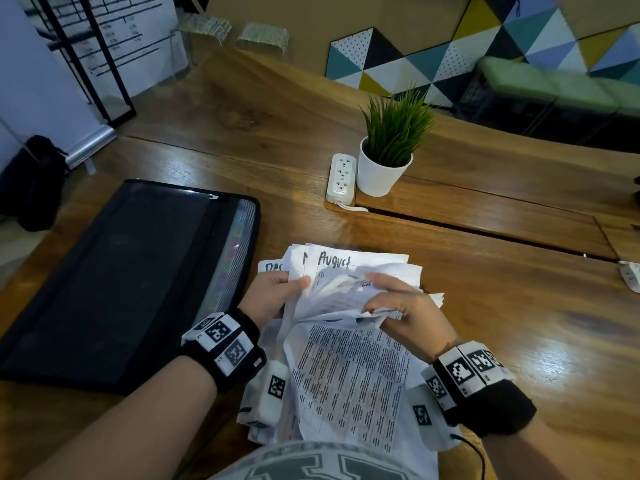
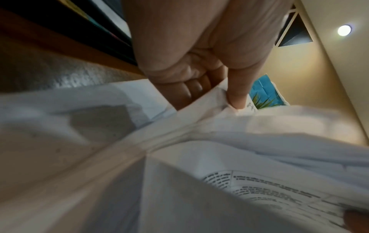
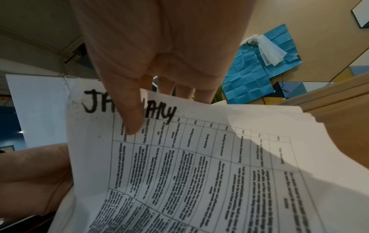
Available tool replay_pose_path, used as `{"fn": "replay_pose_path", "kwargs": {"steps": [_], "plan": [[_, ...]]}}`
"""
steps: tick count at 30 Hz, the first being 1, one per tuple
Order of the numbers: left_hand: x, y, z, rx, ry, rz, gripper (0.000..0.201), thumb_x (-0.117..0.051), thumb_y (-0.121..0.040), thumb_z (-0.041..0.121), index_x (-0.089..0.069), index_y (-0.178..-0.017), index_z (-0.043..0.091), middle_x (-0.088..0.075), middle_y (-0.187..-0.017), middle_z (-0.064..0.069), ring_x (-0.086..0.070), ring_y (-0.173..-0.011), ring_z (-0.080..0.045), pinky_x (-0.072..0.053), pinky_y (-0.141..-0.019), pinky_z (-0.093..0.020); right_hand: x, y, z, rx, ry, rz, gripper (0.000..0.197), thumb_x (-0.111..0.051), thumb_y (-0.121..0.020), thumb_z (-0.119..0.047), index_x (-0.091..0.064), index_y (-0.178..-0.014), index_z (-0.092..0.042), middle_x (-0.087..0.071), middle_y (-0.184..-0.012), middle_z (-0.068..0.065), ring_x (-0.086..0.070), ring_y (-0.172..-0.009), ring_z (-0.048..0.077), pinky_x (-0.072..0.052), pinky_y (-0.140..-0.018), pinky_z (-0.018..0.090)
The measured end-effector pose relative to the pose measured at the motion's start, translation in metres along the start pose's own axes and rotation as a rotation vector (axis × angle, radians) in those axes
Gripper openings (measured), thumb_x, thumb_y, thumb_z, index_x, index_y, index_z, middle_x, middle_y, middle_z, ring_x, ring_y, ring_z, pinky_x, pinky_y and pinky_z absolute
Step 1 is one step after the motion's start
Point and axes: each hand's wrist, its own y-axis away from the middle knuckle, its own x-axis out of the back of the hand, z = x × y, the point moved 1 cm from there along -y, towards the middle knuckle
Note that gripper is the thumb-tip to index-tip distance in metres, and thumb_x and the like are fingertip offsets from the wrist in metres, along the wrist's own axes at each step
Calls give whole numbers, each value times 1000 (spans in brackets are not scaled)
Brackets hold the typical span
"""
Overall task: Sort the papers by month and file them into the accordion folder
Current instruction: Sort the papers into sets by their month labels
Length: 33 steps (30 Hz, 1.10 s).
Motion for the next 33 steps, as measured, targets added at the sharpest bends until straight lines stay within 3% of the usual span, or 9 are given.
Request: {"fn": "replay_pose_path", "kwargs": {"steps": [3,6,12,15,17,19,22,27,33], "plan": [[0,-2,-1,7,10,19,35,-65,-88,15,-60,-90,-19,-64,-82,-25,-59,-74,-26,-48,-67,-31,-2,5,0,10,-21,-2,42,-60,-66,11,-74,-87,-23,-57,-111,-20,-44,-109,-19,-40,-97,19],[0,-2,-1,37,22,15,24,-59,-89,10,-61,-68,0,-67,-61,-1,-62,-56,-12,-46,-59,-22,-1,5,3,29,-5,14,45,-60,-65,10,-73,-88,-27,-60,-109,-17,-49,-108,-10,-39,-95,21],[-2,9,7,54,-13,-138,27,-59,-88,8,-66,-62,11,-66,-60,0,-62,-56,-11,-47,-64,-26,0,-3,-2,59,108,117,30,-67,-69,5,-73,-81,-23,-40,-137,-12,-30,-129,12,-18,-107,24],[-5,20,9,71,-97,-299,46,-52,-95,22,-65,-51,17,-63,-54,6,-60,-52,-5,-46,-60,-16,1,-8,-3,97,98,80,33,-71,-72,2,-71,-86,-29,-33,-143,-13,-23,-137,14,-14,-112,28],[-4,24,9,69,-155,-332,45,-46,-94,40,-73,-70,14,-73,-74,3,-67,-74,-8,-47,-74,-20,2,-8,-6,104,62,46,34,-70,-73,2,-70,-88,-29,-49,-132,-12,-38,-129,11,-27,-111,32],[0,19,4,25,-210,-234,49,-44,-92,51,-75,-82,16,-73,-99,4,-64,-98,-12,-43,-92,-28,2,-7,-8,96,46,10,27,-67,-75,1,-71,-86,-23,-66,-111,-9,-57,-107,6,-45,-98,33],[1,9,-3,-134,-292,43,19,-56,-93,30,-70,-99,17,-64,-112,5,-56,-112,-13,-38,-98,-28,0,-4,-3,84,34,-2,22,-65,-77,-2,-71,-87,-21,-70,-94,-9,-62,-91,7,-51,-84,36],[2,-1,-11,-107,-475,113,10,-61,-89,14,-64,-98,15,-60,-104,-5,-57,-101,-21,-42,-91,-30,-5,0,2,46,14,9,23,-66,-78,-3,-70,-91,-22,-70,-92,-10,-63,-91,8,-51,-82,38],[-2,-4,-5,-258,-351,286,19,-64,-83,5,-58,-95,18,-60,-81,6,-57,-80,-12,-44,-79,-21,-3,-1,-1,99,-4,87,23,-69,-78,-4,-70,-90,-24,-64,-99,-10,-59,-93,1,-48,-85,26]]}}
